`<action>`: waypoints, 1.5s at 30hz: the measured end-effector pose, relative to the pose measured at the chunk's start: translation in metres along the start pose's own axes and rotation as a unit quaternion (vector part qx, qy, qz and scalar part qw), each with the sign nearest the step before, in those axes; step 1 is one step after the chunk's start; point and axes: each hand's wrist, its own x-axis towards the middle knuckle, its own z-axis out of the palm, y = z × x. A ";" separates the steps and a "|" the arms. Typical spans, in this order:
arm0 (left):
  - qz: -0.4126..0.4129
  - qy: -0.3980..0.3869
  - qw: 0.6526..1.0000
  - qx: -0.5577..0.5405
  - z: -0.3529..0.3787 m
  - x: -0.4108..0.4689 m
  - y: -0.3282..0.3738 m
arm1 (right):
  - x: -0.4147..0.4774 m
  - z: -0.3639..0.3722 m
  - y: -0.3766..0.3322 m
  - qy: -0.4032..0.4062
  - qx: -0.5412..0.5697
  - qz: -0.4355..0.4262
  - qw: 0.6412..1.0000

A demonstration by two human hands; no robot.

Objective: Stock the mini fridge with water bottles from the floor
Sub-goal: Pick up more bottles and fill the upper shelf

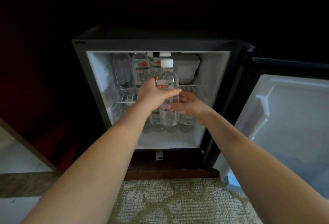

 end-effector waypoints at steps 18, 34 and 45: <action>-0.020 -0.132 0.969 0.207 0.006 0.038 -0.062 | 0.071 -0.027 -0.003 0.180 0.030 -0.021 0.983; -0.028 -0.171 0.949 0.263 0.003 0.041 -0.067 | 0.106 -0.034 0.001 0.167 -0.041 -0.044 0.984; -0.028 -0.090 0.988 0.124 -0.012 0.017 -0.039 | 0.065 -0.009 0.001 0.296 -0.143 -0.021 0.944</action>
